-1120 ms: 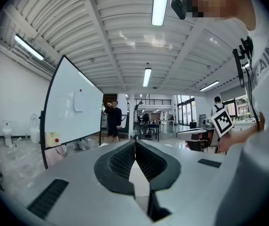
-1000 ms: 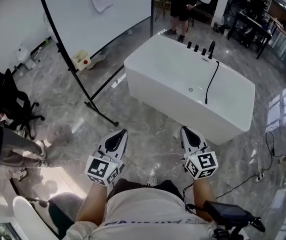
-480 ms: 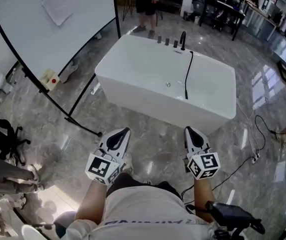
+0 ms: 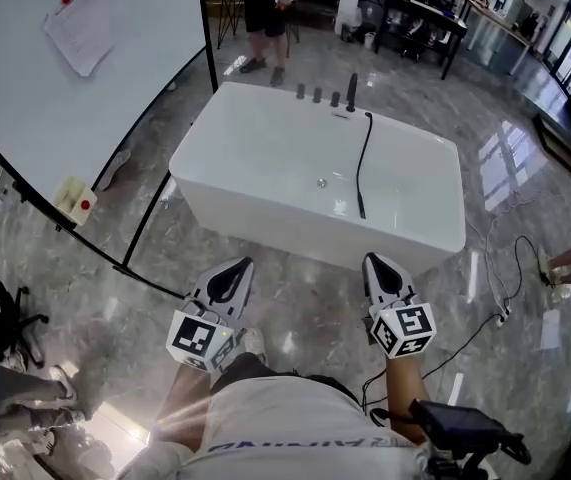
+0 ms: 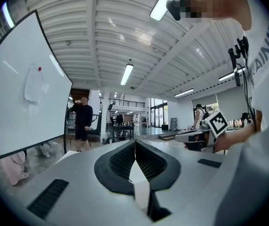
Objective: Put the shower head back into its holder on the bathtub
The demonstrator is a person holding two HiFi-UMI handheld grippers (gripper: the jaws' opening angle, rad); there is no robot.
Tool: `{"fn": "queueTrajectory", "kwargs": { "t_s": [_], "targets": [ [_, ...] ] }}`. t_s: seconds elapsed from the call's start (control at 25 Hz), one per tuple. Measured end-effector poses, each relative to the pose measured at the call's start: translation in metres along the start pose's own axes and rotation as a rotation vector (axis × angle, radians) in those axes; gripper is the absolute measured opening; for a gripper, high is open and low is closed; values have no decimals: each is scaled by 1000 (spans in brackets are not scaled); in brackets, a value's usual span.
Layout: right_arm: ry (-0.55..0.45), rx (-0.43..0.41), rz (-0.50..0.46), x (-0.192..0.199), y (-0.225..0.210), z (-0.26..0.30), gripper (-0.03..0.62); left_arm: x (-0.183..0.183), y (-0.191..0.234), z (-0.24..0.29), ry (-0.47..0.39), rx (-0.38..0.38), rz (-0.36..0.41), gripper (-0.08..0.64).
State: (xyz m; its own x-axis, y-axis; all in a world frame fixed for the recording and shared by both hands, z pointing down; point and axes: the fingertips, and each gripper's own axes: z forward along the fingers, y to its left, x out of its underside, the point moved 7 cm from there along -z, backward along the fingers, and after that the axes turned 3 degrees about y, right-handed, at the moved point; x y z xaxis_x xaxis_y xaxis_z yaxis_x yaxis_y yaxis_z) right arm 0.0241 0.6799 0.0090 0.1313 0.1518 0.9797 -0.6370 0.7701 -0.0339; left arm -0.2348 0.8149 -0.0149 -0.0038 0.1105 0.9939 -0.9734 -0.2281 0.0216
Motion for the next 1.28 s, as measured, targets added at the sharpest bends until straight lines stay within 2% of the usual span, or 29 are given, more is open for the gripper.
{"fn": "queueTrajectory", "kwargs": {
  "t_s": [0.24,0.44,0.56,0.76,0.92,1.28],
  "targets": [
    [-7,25,-31,-30,14,85,12,-10,91,34,4,12,3,18],
    [-16,113,-30,-43,9,131,12,-16,150,69,-2,54,32,18],
    [-3,160,-28,-43,-2,146,11,-13,173,92,-3,73,22,18],
    [26,217,8,-32,-23,162,12,-5,189,135,18,128,8,18],
    [31,218,30,-29,-55,178,11,-7,185,174,36,145,2,18],
    [15,193,50,-39,-181,231,11,-22,176,299,44,117,-6,18]
  ]
}}
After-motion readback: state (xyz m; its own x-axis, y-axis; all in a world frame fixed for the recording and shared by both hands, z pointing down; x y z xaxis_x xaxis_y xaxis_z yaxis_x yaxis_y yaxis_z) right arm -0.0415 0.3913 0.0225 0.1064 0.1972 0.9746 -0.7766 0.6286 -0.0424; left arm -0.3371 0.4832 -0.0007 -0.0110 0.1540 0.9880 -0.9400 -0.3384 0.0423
